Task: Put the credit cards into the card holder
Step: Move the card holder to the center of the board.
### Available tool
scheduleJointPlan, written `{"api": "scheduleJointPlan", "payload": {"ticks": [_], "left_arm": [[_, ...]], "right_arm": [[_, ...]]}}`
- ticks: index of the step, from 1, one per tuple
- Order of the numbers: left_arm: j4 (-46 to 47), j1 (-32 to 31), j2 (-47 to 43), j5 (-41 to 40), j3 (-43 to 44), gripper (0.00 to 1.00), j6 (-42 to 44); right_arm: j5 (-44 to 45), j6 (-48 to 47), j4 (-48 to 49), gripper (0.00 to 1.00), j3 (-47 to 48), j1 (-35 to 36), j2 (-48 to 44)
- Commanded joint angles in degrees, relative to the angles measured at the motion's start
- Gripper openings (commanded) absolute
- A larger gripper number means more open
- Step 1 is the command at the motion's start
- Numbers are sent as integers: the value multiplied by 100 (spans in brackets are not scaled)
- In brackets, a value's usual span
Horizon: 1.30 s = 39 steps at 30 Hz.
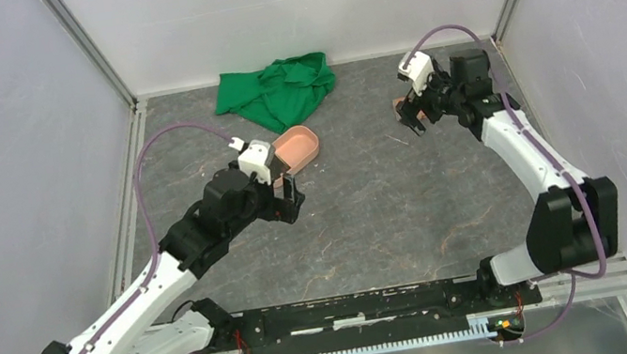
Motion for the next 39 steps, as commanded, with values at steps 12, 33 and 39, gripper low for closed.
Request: {"api": "scheduleJointPlan", "payload": {"ticks": [12, 33, 39], "left_arm": [[219, 135, -495, -339, -397, 100, 525], [357, 765, -442, 410, -464, 100, 466], [388, 880, -436, 535, -477, 100, 427]], "right_arm": [[2124, 202, -263, 80, 1649, 572, 2258], [2682, 262, -629, 49, 2876, 683, 4037], [2846, 170, -663, 42, 3046, 688, 4279]]}}
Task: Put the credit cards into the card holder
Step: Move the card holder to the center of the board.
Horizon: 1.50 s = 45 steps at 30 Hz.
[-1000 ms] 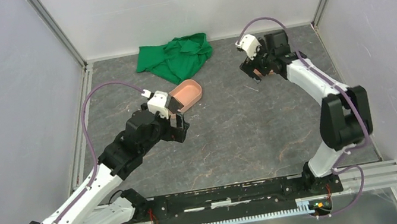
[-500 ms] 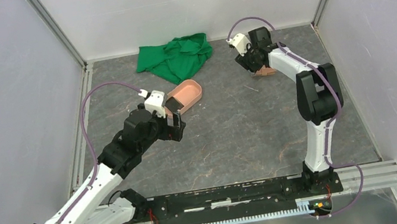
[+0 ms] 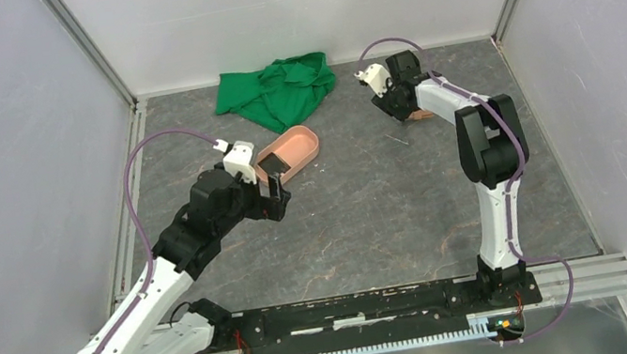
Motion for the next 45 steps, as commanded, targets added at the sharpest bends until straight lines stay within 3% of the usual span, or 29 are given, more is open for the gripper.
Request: {"api": "scheduleJointPlan", "payload": {"ticks": [1, 11, 20, 22, 32, 36, 40, 41, 44, 45], "left_arm": [[302, 93, -5, 208, -14, 100, 175], [335, 221, 12, 379, -30, 100, 134], [356, 288, -2, 521, -35, 100, 99], [392, 312, -16, 587, -39, 100, 75], [1436, 452, 94, 2184, -402, 100, -1043], [2505, 435, 81, 2737, -1231, 99, -2130], [3393, 248, -29, 2739, -2006, 93, -3118], [3507, 169, -65, 2620, -2128, 93, -3254], [3750, -123, -92, 2309, -2361, 91, -3546], [3813, -247, -83, 2193, -2383, 91, -3588]], "right_arm": [[274, -62, 41, 41, 311, 16, 126], [625, -238, 192, 35, 189, 21, 135], [626, -346, 338, 0, -164, 20, -221], [515, -415, 393, 0, -419, 26, -497], [-1569, -1685, 161, 0, -3825, 409, -3626], [-2307, -2711, -414, 0, -5365, 1152, -4787], [-2363, -3483, -646, 0, -6379, 1718, -5800], [-2305, -3599, -628, 4, -6549, 1741, -6022], [-2248, -3795, -1002, 56, -6548, 1728, -6418], [-2327, -3720, -1128, 66, -6436, 1714, -6567]]}}
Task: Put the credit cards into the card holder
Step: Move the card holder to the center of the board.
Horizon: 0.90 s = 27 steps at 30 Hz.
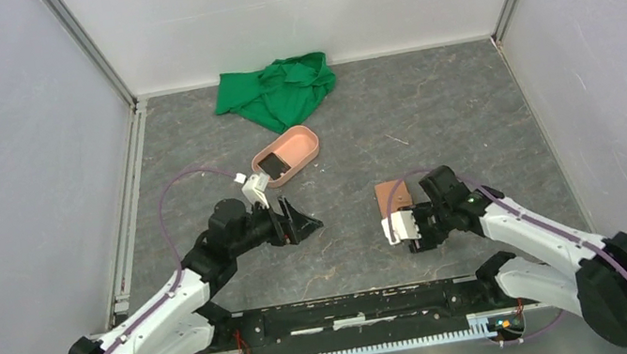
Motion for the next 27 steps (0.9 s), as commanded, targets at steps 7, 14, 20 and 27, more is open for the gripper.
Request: {"api": "scheduleJointPlan", "payload": {"ticks": [7, 14, 20, 27], "left_arm": [[1591, -1169, 567, -1120, 63, 89, -824], [2476, -1564, 1903, -1577, 293, 80, -1199], [2799, -1786, 2619, -1823, 457, 75, -1404], [3028, -1816, 3130, -1783, 486, 73, -1474]], "right_arm": [[-906, 1364, 246, 89, 817, -505, -794], [-1993, 1368, 156, 76, 1712, -1569, 996], [-1975, 655, 17, 70, 2291, -1556, 2003], [-1484, 399, 334, 69, 2279, -1550, 2431]]}}
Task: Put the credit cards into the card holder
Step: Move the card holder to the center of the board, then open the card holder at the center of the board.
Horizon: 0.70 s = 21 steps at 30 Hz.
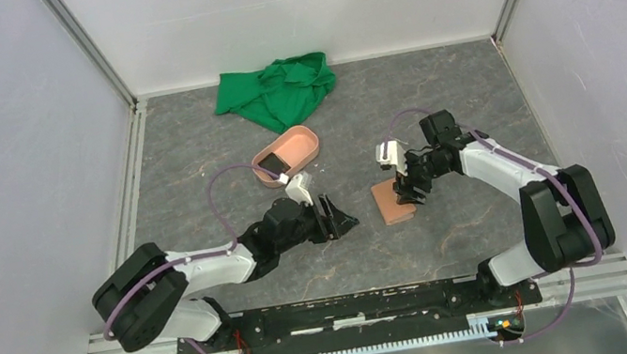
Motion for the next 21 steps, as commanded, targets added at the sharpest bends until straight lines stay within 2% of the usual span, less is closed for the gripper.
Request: {"api": "scheduleJointPlan", "payload": {"ticks": [1, 9, 12, 15, 21], "left_arm": [[467, -30, 235, -123, 209, 73, -231], [533, -30, 532, 10, 309, 70, -180], [566, -31, 612, 21, 319, 70, -182], [595, -30, 680, 11, 357, 70, -176], [824, -31, 970, 38, 412, 70, -273]], "right_arm": [[230, -314, 246, 69, 174, 16, 254], [780, -249, 579, 67, 83, 333, 566], [1067, -256, 691, 63, -25, 472, 627], [1130, -321, 673, 55, -113, 530, 669], [807, -543, 371, 26, -153, 571, 634]]}}
